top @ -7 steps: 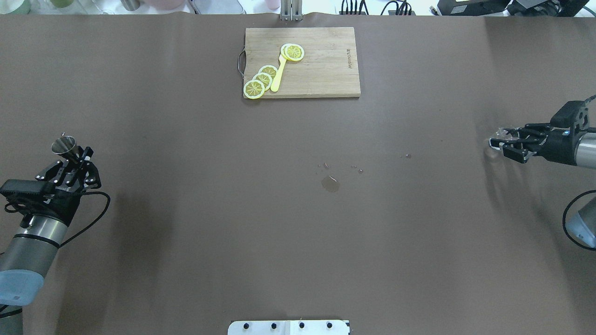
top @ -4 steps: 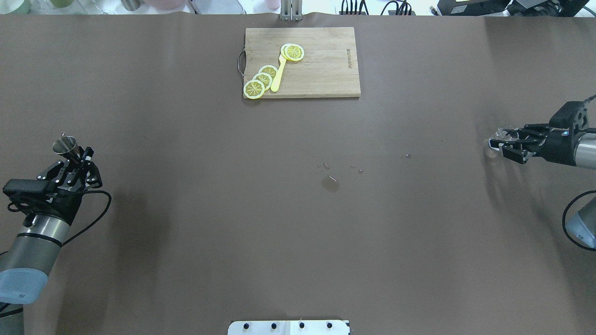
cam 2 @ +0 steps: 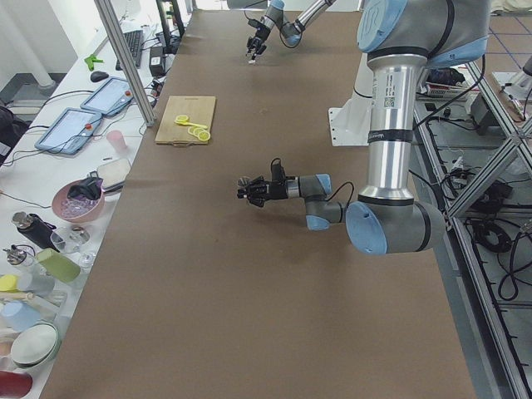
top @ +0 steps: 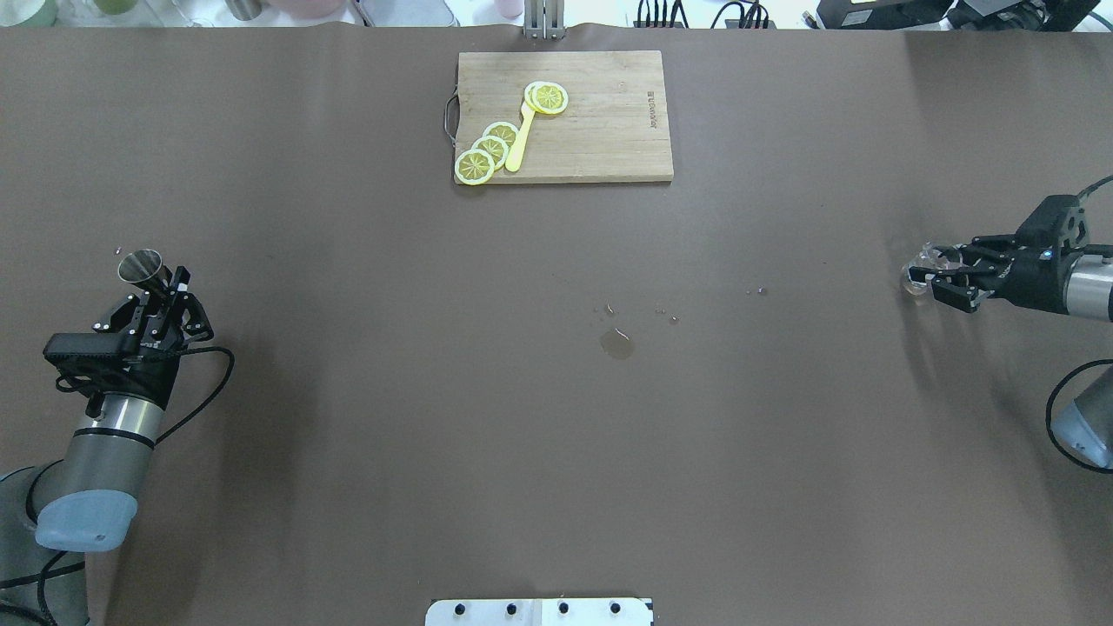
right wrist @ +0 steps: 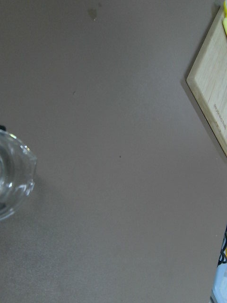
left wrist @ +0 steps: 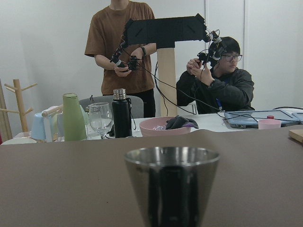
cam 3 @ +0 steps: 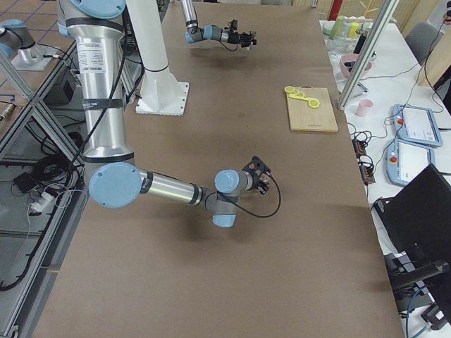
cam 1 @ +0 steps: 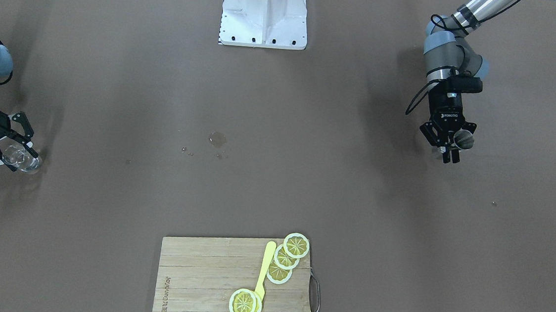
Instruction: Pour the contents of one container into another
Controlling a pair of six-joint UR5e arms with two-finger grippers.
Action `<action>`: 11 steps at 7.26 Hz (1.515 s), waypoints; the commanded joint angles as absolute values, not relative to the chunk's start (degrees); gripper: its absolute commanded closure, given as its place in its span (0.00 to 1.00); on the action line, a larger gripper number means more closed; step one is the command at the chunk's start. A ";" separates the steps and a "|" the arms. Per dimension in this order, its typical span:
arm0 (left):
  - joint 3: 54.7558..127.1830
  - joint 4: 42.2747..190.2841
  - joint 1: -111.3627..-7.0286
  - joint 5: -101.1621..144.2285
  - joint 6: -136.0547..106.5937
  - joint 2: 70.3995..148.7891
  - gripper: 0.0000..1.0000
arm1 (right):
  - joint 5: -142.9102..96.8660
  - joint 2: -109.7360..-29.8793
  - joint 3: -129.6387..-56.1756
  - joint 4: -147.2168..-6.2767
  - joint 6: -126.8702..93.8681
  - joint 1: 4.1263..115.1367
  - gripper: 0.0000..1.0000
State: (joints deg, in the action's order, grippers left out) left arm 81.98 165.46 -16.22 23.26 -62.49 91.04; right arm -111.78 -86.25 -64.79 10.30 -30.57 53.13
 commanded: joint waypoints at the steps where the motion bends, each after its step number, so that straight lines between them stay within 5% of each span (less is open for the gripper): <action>1: 80.77 165.50 -16.61 22.68 -62.49 92.45 1.00 | -112.06 -86.31 -65.21 10.28 -30.41 53.17 0.56; 2: 80.42 165.50 -16.61 22.59 -62.40 92.90 1.00 | -111.80 -86.22 -65.30 10.28 -30.41 53.09 0.18; 3: 80.16 165.50 -16.61 22.59 -62.40 92.90 1.00 | -111.62 -86.22 -65.22 10.28 -30.41 53.00 0.03; 11: 78.05 165.50 -16.70 23.03 -62.40 94.57 0.66 | -113.02 -88.93 -68.98 10.28 -30.41 54.22 0.01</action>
